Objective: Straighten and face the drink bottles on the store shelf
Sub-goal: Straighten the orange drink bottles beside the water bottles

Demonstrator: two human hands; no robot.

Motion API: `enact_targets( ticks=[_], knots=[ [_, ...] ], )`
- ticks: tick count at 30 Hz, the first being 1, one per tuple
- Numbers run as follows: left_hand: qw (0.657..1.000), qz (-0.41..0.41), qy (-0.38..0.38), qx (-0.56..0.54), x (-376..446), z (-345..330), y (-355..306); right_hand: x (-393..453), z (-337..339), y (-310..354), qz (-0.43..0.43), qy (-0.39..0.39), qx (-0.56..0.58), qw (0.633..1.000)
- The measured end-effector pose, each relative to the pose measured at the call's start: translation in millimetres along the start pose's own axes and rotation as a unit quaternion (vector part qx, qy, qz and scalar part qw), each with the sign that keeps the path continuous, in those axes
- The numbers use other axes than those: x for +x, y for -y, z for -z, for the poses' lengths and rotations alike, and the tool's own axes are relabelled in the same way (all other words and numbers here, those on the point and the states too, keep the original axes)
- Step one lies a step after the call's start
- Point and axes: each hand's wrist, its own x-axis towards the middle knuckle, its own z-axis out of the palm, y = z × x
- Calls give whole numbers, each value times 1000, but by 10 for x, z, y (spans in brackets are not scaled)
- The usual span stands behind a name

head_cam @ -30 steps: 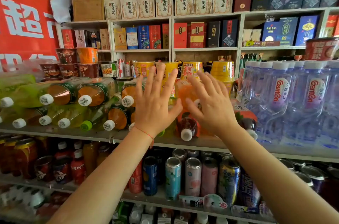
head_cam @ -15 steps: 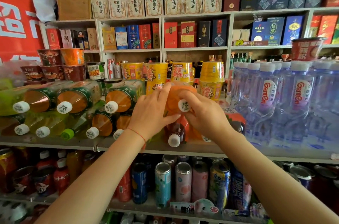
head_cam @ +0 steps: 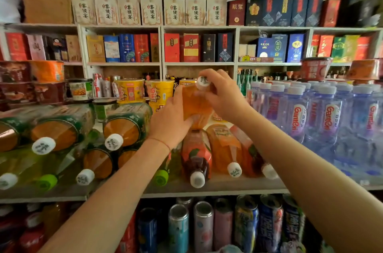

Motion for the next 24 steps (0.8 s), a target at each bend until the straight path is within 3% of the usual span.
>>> enact_targets(
  ticks=[5,14,21,24],
  knots=[
    [999,26,6,-35,116,-79,-8,161,-15,-40,-23,-6,13,1000],
    [997,55,57,8,389,-316,-108,412,-146,-480,-71,22,36,997],
    [996,51,73,17,454,-419,-52,591,-452,-670,-108,111,28,988],
    [992,45,115,21,465,-467,15,577,-645,-790,-164,136,73,974]
  ],
)
